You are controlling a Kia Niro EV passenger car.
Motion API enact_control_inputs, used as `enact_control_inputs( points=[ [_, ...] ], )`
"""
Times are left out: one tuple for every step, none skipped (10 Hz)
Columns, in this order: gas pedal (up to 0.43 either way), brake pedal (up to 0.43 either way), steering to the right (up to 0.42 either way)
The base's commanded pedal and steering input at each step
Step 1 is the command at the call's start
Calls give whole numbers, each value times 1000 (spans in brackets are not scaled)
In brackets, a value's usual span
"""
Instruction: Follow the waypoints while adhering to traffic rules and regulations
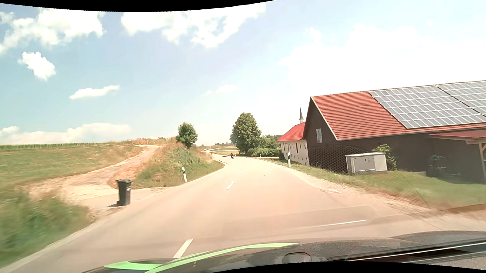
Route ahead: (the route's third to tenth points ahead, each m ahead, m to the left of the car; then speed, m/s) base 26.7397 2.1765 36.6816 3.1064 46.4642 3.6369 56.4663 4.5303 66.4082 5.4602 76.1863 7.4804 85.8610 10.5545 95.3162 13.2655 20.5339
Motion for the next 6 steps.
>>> enact_control_inputs(
  points=[
    [169, 0, -4],
    [169, 0, -7],
    [169, 0, -10],
    [157, 0, -13],
    [130, 0, -14],
    [118, 0, -13]
  ],
)
